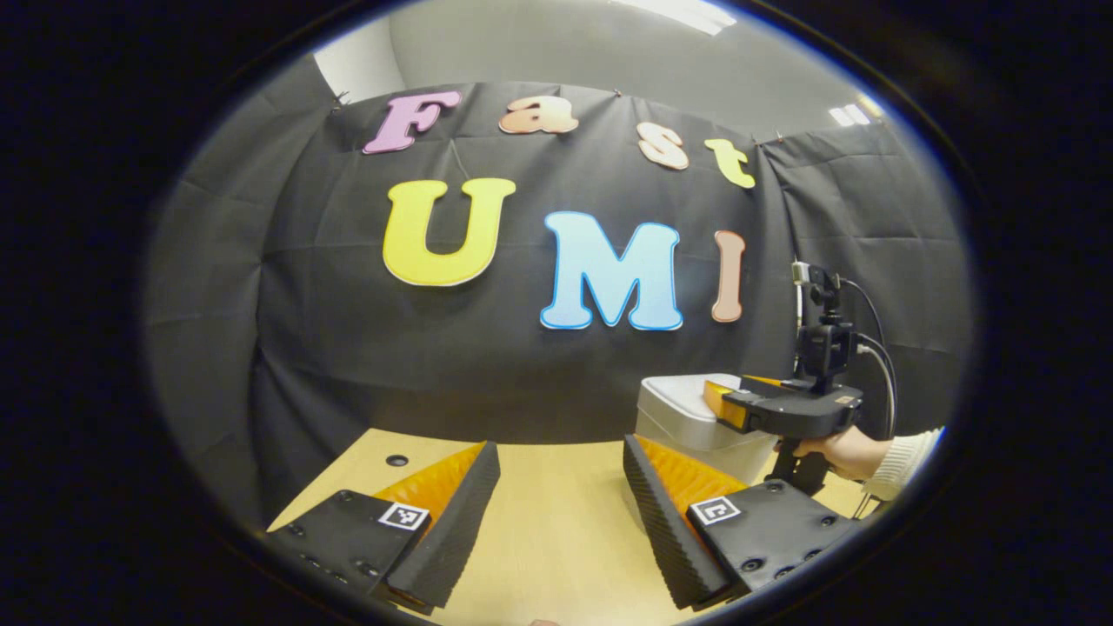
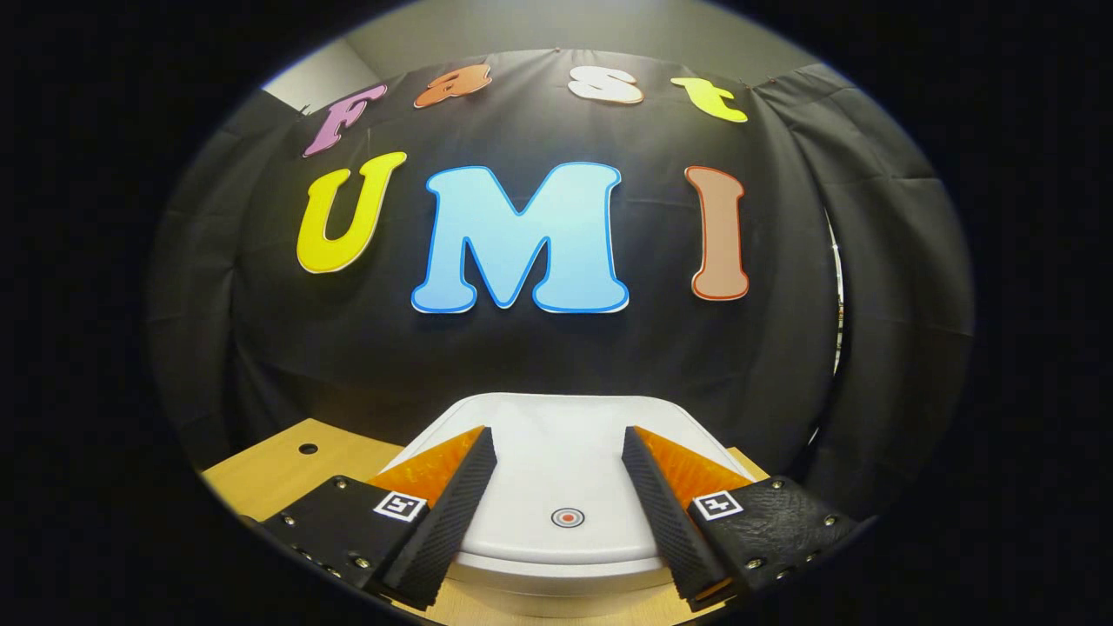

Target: Press the lid of the desktop garbage bin to open it, pick up the crumpled paper on the desktop and throw it into the bin, then pick up the pop can on the desktop and drop it into the bin, and finally close the garbage bin lid.

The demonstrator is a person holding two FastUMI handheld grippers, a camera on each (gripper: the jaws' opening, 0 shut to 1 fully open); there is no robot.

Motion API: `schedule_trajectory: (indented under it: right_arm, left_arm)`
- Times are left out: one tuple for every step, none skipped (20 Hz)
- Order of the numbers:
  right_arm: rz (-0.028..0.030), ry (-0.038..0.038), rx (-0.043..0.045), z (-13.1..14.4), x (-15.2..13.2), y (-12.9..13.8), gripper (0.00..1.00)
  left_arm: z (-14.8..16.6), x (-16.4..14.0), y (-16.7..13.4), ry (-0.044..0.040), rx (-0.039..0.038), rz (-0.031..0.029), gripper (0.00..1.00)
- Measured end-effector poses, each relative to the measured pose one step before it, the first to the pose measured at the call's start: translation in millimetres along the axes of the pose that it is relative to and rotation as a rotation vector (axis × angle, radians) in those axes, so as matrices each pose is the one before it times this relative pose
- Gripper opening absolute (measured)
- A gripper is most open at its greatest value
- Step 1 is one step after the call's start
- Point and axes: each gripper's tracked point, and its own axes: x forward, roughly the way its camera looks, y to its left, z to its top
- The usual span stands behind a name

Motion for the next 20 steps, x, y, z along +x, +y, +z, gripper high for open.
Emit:
schedule_trajectory:
  right_arm:
    - [-0.00606,0.00232,0.00731,-3.09,0.51,-0.89,0.96]
    - [-0.00392,-0.01798,0.00144,3.29,0.6,-0.04,0.96]
    - [-0.00149,-0.00483,-0.0007,-1.91,0.06,0.42,0.96]
    - [-0.00058,-0.00845,0.00151,1.99,-0.29,-0.02,0.95]
    - [-0.00001,0.00088,-0.00033,-0.6,-0.13,0.04,0.96]
    - [-0.00057,-0.00402,0.00099,0.82,0.04,0.05,0.95]
    - [-0.00043,0.00013,0.0,-0.42,-0.35,-0.09,0.95]
    - [-0.00051,-0.00823,0.00376,2.38,-0.95,-0.11,0.95]
    - [-0.00289,-0.0035,0.00763,1.84,0.85,-0.58,0.95]
    - [-0.00451,0.00702,0.00907,0.58,-0.44,0.29,0.95]
    - [-0.00263,0.00916,-0.00202,-1.16,-1.17,0.2,0.95]
    - [-0.00276,0.01236,-0.00789,-0.01,-2.35,-0.14,0.95]
    - [-0.00178,0.01512,-0.00957,-0.82,-5.1,-0.66,0.95]
    - [-0.00283,0.00906,-0.00607,1.24,-4.15,-0.93,0.95]
    - [-0.00066,0.01035,-0.00687,0.3,-4.79,-1.01,0.95]
    - [0.00208,0.00807,-0.00649,0.19,-5.8,-0.61,0.95]
    - [0.00883,0.00842,-0.01145,-0.44,-6.2,-0.14,0.95]
    - [0.00953,0.00586,-0.01388,-0.01,-8.77,-0.72,0.95]
    - [0.01154,0.00236,-0.01702,0.28,-8.38,-1.29,0.95]
    - [0.01343,0.00113,-0.01365,0.79,-8.71,-0.95,0.94]
  left_arm:
    - [-0.38,-0.37,-0.29,0.00408,-0.00292,-0.00469,0.96]
    - [-1.67,-1.18,-0.47,0.00294,-0.00227,-0.00633,0.94]
    - [-0.69,-1.46,-1.19,0.00156,0.00113,-0.00326,0.94]
    - [-0.39,-1.84,-0.54,-0.00185,0.00326,-0.00076,0.94]
    - [0.43,-2.39,0.5,-0.0013,0.00294,0.0022,0.96]
    - [1.32,-3.23,-0.06,-0.00505,0.0004,0.00401,0.96]
    - [1.62,-0.72,-1.1,-0.0056,0.00015,0.00619,0.94]
    - [1.1,-2.63,-1.11,-0.00386,0.00108,0.00839,0.96]
    - [1.23,-2.36,-2.04,-0.00585,0.00062,0.00592,0.96]
    - [1.24,-2.46,-3.6,-0.0023,0.00144,0.00492,0.96]
    - [0.93,-2.47,-3.73,-0.0044,0.00213,0.00802,0.96]
    - [0.36,-3.36,-1.99,-0.00466,-0.00011,0.01403,0.96]
    - [0.92,-2.14,-2.27,-0.00349,-0.00471,0.01487,0.96]
    - [0.48,-3.24,-2.36,-0.00375,-0.0058,0.01436,0.96]
    - [-0.25,-1.69,-3.4,-0.00226,-0.00328,0.01723,0.96]
    - [0.67,-4.05,-2.2,-0.00308,0.00009,0.01749,0.96]
    - [1.19,-4.46,-2.25,-0.005,0.00243,0.01914,0.94]
    - [0.27,-4.32,-1.7,-0.00396,0.00264,0.0195,0.94]
    - [-0.63,-3.24,-1.88,-0.00214,0.00205,0.02146,0.93]
    - [-1.45,-4.75,-1.31,0.00026,-0.00186,0.01904,0.95]
